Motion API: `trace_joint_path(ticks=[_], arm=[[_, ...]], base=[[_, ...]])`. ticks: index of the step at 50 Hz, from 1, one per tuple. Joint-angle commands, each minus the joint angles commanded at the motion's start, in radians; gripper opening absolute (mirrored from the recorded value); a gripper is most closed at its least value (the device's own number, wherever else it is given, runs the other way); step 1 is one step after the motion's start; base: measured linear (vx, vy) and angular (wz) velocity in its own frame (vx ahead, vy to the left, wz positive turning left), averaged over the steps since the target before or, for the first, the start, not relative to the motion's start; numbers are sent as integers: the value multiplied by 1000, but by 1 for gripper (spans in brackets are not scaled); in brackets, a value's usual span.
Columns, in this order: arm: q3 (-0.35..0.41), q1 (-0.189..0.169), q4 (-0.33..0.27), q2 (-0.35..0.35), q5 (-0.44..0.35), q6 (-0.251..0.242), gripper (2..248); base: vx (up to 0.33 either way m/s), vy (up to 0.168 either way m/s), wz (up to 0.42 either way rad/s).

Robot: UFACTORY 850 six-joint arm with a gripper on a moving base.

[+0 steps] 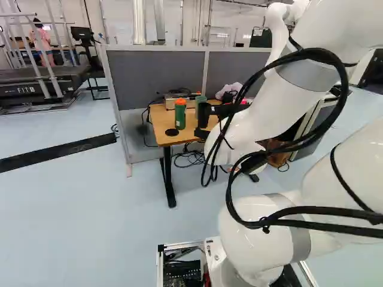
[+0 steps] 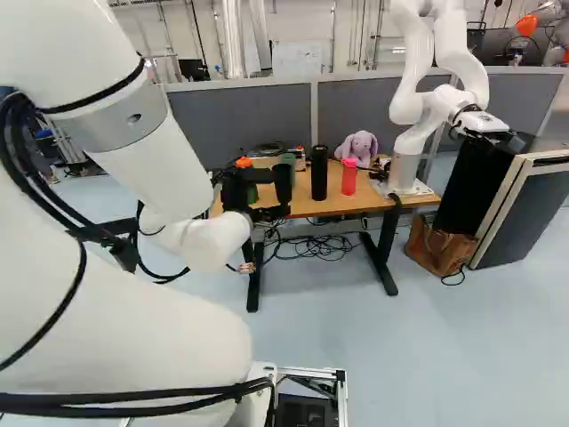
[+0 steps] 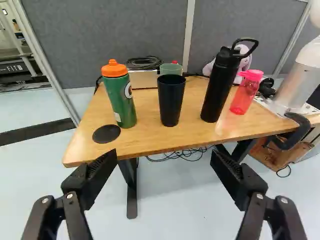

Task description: Place the green cup on the table

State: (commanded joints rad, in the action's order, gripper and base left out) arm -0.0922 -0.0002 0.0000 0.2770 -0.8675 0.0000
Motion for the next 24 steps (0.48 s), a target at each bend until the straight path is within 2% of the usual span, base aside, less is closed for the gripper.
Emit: trace_joint_path(ticks=[24], arm=[[5,0,0,2,-5,0,247]], base=[[0,0,0]])
